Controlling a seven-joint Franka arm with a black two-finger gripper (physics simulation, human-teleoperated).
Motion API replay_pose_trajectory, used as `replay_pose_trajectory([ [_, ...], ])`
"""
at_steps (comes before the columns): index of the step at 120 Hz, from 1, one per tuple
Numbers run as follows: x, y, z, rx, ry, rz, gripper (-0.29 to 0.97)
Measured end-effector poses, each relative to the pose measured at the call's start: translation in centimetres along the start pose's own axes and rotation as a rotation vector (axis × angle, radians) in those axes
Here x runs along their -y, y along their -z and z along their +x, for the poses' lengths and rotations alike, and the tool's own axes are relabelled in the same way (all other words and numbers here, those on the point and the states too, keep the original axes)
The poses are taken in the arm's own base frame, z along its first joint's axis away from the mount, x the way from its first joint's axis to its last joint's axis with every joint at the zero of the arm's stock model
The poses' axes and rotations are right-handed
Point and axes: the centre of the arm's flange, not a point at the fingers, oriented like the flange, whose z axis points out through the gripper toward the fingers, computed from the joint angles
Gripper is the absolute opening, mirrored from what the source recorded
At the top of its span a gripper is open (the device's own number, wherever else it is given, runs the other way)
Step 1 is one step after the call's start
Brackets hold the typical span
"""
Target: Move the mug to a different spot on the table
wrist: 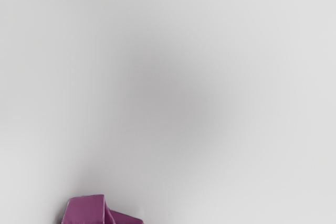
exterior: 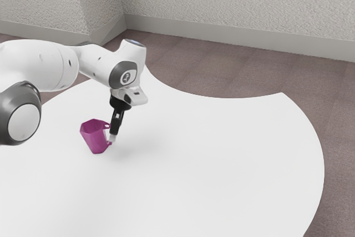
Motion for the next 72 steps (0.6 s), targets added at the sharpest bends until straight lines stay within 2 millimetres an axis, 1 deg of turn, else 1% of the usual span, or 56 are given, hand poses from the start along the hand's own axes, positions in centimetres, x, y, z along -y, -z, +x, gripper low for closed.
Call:
replay_pose_trajectory([
  [13,0.5,0.0,-0.1,-0.017,0.002,0.020,0.68],
  [27,1.3,-0.5,-0.7,-0.027,0.016,0.031,0.68],
  [37,1.7,-0.5,-0.6,-0.033,0.022,0.041,0.68],
  [72,2.0,-2.6,-0.1,0.012,0.064,0.020,0.68],
])
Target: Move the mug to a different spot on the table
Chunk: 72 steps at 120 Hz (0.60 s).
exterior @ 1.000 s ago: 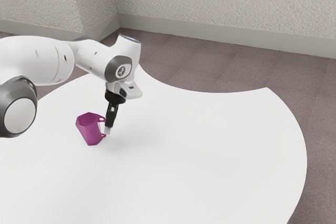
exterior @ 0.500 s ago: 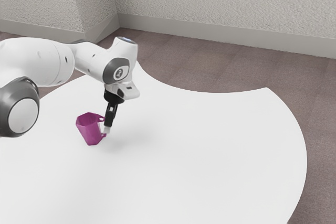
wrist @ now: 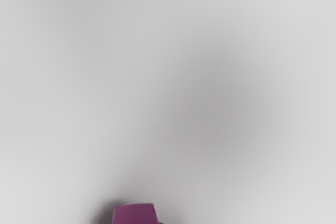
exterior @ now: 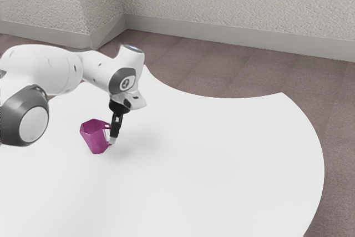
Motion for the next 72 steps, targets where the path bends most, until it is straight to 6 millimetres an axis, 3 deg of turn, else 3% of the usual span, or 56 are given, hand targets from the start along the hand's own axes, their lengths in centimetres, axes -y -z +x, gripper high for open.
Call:
replay_pose_trajectory([
  [29,-0.1,-1.6,0.5,0.046,0.030,-0.014,0.64],
  [72,0.0,-1.6,0.6,0.047,0.073,-0.006,0.34],
])
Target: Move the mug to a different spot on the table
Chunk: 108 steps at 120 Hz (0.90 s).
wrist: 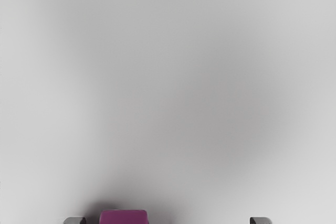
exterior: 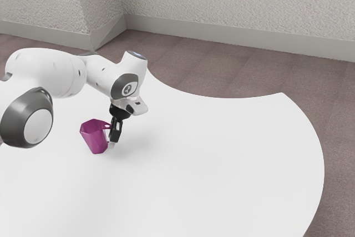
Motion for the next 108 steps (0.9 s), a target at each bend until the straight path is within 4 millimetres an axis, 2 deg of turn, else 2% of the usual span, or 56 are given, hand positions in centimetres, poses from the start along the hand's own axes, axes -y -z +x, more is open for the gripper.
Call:
replay_pose_trajectory([
  [40,0.1,0.0,0.1,-0.004,0.023,0.008,0.14],
  [77,-0.1,0.1,0.1,0.017,0.031,0.016,0.09],
  [108,-0.3,1.0,0.4,0.054,0.022,0.045,0.05],
])
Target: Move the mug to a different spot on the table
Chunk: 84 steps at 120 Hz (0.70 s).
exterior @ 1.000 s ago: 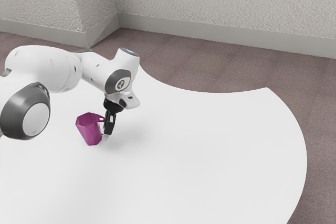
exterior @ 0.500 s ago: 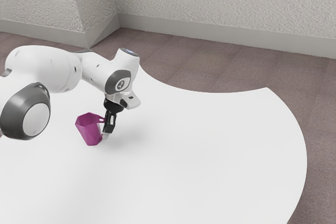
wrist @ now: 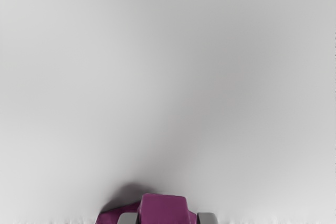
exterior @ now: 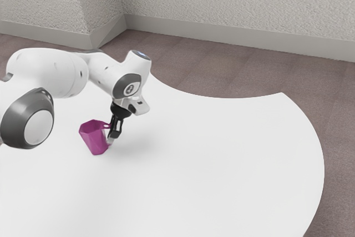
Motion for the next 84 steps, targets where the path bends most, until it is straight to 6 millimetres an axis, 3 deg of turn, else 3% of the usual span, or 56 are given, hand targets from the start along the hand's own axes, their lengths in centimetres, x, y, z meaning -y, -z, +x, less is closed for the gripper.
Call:
replay_pose_trajectory([
  [43,-0.5,1.0,0.5,0.050,-0.013,0.027,-0.01],
  [84,-2.9,6.9,3.4,0.065,-0.049,0.101,-0.02],
])
